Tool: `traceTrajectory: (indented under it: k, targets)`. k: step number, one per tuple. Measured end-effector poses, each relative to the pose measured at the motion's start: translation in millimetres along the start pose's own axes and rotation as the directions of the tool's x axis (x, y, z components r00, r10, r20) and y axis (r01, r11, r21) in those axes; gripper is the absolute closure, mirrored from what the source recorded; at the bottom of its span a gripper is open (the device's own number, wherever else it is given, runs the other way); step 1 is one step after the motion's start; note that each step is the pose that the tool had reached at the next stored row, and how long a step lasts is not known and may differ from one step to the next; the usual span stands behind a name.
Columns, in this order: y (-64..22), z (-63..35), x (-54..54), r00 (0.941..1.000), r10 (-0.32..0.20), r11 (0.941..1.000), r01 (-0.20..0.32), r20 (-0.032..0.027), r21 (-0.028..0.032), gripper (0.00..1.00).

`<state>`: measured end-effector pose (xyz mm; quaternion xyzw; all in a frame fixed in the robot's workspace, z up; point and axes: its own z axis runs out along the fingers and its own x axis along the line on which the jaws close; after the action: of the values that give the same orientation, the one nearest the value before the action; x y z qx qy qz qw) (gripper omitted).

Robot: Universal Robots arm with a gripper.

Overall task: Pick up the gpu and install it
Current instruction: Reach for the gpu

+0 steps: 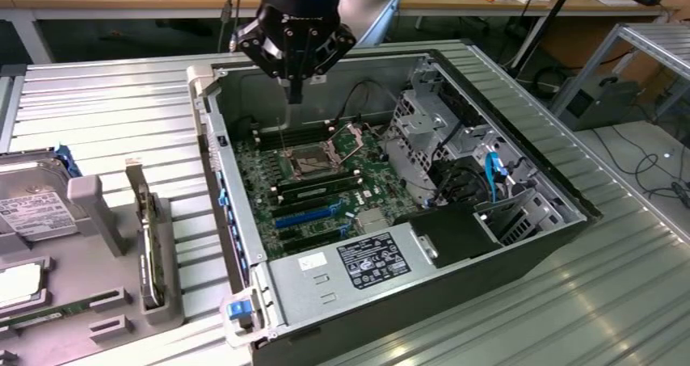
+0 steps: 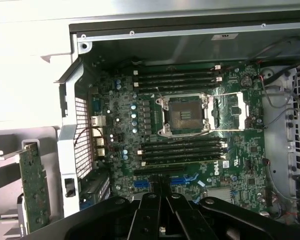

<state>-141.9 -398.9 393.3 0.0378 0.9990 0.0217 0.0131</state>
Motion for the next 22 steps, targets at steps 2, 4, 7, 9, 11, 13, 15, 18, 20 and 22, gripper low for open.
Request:
traceTrajectory:
  k: [2,4,7,9,11,13,15,18,20,22]
  targets:
    - [-0.1,0.0,1.1,1.0,0.0,1.0,0.0,0.0,-0.0001,0.89]
    - [-0.1,0.0,1.7,1.0,0.0,1.0,0.0,0.0,0.0,0.89]
    - [-0.2,-0.1,3.0,1.0,0.0,1.0,0.0,0.0,0.0,0.89]
    - [-0.3,-0.1,3.7,1.0,0.0,1.0,0.0,0.0,0.0,0.89]
    - [-0.4,-0.1,5.0,1.0,0.0,1.0,0.0,0.0,-0.0001,0.89]
    - [-0.5,-0.1,6.0,1.0,0.0,1.0,0.0,0.0,0.0,0.89]
    - [-0.5,-0.2,7.3,1.0,0.0,1.0,0.0,0.0,0.0,0.89]
    - [-0.7,-0.2,9.6,1.0,0.0,1.0,0.0,0.0,-0.0001,0.89]
    - [-0.8,-0.3,11.2,1.0,0.0,1.0,0.0,0.0,0.0,0.89]
    - [-1.0,-0.4,13.4,1.0,0.0,1.0,0.0,0.0,0.0,0.89]
